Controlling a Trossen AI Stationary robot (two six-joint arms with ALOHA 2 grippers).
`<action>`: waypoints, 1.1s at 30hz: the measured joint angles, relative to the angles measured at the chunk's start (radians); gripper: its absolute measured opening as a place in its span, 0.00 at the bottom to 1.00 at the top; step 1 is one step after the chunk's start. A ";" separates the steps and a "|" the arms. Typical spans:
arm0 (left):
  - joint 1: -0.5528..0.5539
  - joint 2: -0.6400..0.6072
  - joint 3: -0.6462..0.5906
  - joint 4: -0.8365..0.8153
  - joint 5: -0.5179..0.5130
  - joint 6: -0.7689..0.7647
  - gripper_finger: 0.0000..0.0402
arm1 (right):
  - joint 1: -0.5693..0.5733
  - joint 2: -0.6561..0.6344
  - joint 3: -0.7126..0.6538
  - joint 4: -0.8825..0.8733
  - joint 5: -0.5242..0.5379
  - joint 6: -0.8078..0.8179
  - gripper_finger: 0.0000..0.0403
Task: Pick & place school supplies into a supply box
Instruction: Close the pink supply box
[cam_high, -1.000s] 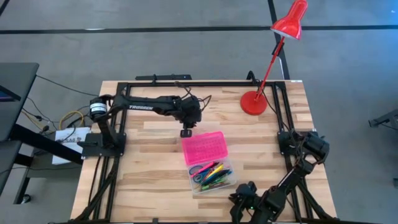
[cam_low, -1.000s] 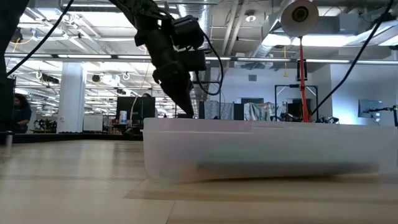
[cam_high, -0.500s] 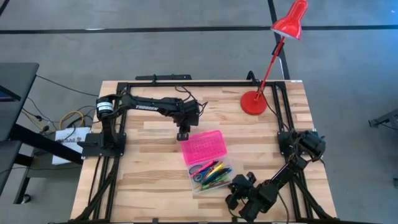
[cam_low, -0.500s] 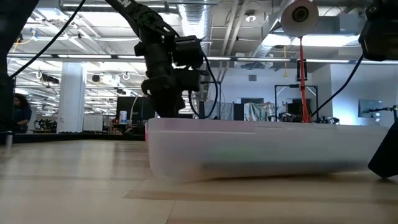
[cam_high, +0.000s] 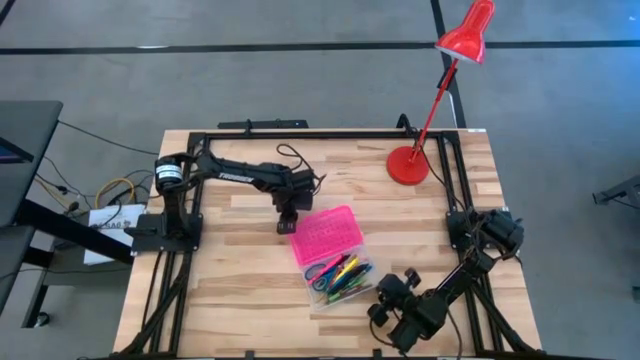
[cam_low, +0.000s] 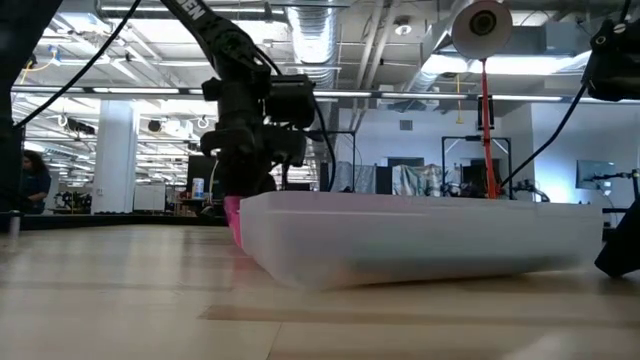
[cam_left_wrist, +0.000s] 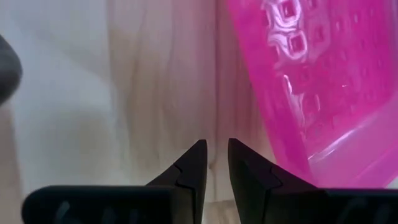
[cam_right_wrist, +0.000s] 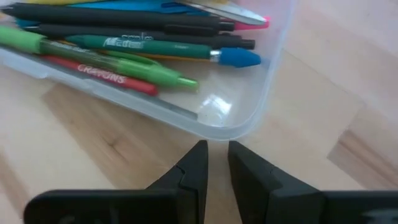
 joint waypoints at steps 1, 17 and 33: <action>-0.005 0.000 -0.005 0.002 0.000 -0.010 0.15 | 0.000 0.000 -0.001 -0.016 0.000 0.004 0.15; -0.127 -0.012 -0.049 0.055 -0.029 -0.124 0.15 | -0.076 0.000 -0.001 -0.149 0.009 -0.005 0.15; -0.159 -0.072 -0.055 -0.032 -0.026 -0.175 0.15 | -0.143 0.000 -0.001 -0.202 0.020 -0.005 0.15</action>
